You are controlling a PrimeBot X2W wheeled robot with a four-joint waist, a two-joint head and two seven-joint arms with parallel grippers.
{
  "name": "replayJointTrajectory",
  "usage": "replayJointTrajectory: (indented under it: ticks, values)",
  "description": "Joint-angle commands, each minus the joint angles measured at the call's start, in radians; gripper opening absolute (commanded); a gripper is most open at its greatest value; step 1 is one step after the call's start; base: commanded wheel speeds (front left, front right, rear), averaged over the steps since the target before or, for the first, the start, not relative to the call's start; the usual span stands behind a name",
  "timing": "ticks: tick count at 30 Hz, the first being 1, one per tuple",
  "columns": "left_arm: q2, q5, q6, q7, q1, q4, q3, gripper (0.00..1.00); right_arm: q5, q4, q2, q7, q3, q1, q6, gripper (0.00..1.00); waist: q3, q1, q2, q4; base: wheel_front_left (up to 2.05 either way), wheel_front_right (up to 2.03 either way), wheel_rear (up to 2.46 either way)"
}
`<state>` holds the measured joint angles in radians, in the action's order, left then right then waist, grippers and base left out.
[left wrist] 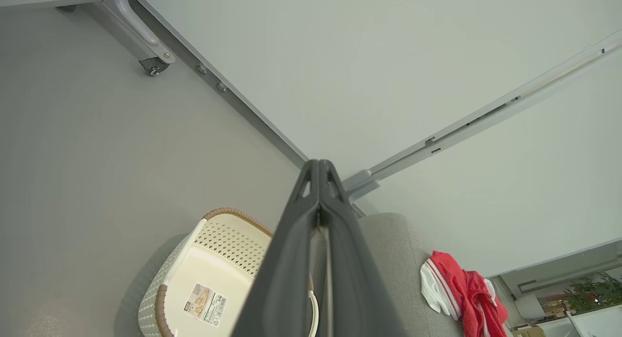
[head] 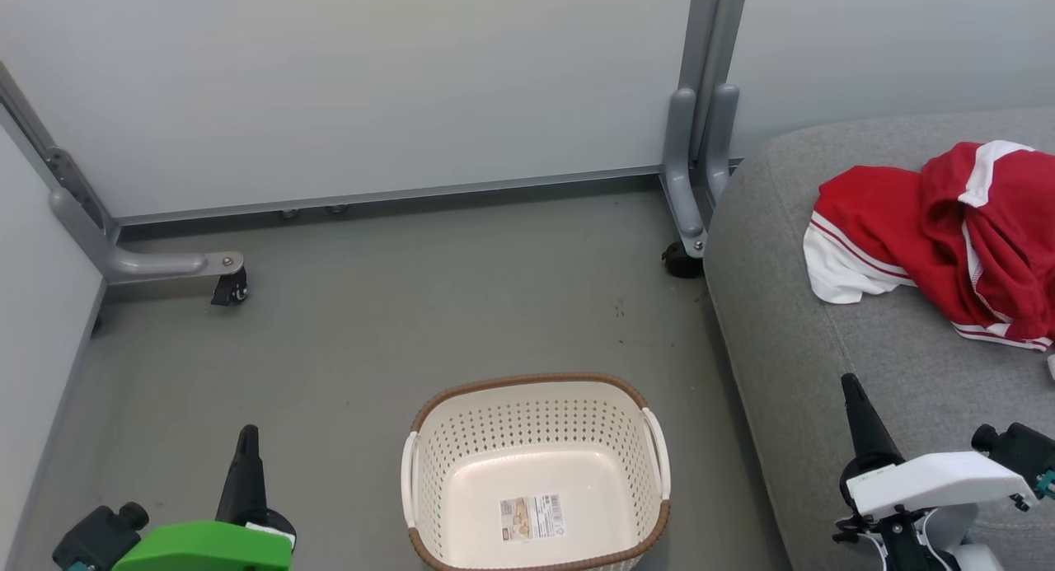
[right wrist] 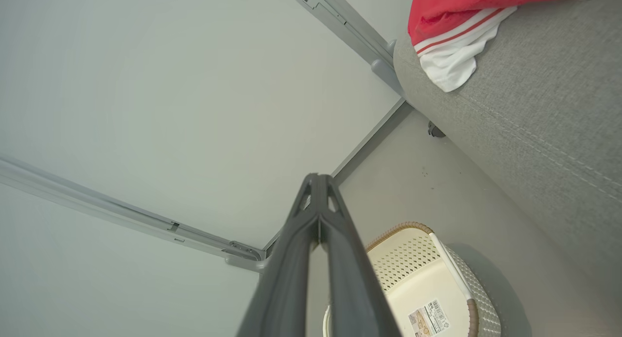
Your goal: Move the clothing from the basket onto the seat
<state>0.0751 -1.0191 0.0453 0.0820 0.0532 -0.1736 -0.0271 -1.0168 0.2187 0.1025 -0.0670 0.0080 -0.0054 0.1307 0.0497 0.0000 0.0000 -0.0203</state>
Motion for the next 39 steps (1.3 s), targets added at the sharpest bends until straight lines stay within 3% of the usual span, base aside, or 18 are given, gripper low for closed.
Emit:
replayJointTrajectory:
  ticks: [1, 39]
  values:
    - [0.008, -0.033, 0.01, -0.006, -0.032, 0.004, 0.01, 0.0, -0.032, -0.006, -0.001, 0.009, -0.009, -0.023, 0.0, 0.0, -0.001, 0.0, 0.0, 0.001, 0.0, 0.0, 0.0]
    - [0.007, -0.396, 0.058, -0.103, -0.117, -0.041, 0.067, 0.0, -0.385, 0.013, -0.024, 0.106, -0.068, -0.074, 0.0, 0.0, -0.029, 0.0, 0.0, 0.011, 0.0, 0.0, 0.0]
